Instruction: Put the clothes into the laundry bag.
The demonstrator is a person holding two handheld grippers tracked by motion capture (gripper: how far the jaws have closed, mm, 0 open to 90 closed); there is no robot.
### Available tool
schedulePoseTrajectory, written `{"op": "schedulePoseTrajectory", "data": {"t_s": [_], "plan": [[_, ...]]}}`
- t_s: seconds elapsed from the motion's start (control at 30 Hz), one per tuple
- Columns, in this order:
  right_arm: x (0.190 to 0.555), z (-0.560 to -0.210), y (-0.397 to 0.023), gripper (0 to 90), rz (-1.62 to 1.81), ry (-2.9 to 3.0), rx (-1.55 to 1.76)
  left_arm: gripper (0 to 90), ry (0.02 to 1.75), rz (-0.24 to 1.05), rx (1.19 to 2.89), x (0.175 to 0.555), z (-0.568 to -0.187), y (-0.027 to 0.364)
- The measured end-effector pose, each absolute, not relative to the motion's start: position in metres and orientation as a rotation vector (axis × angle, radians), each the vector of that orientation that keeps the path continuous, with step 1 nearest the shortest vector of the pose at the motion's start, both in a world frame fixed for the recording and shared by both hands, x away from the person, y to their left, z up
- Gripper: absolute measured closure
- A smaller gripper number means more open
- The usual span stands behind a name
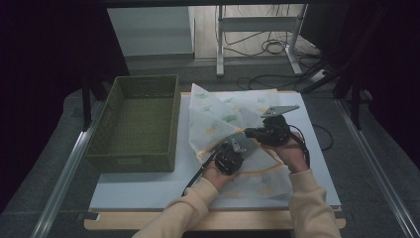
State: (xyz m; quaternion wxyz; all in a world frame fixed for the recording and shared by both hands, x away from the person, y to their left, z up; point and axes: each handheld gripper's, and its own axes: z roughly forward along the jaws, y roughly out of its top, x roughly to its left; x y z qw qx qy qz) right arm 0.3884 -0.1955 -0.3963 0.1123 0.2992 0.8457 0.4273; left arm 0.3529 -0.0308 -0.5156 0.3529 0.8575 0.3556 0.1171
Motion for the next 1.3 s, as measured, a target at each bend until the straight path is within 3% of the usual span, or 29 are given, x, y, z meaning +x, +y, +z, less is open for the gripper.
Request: {"op": "schedulePoseTrajectory", "data": {"t_s": [0.43,0.8,1.3], "plan": [[0.388,-0.401,-0.189,89.0,1.226,2.511,0.872,89.1,0.900,0.245,2.121,0.314,-0.502,0.017],[0.386,-0.407,-0.183,89.0,1.207,2.545,0.854,89.3,0.946,0.244,2.075,0.302,-0.499,0.057],[0.386,-0.419,-0.178,88.8,1.173,2.593,0.869,87.9,0.945,0.244,2.064,0.293,-0.498,0.073]]}}
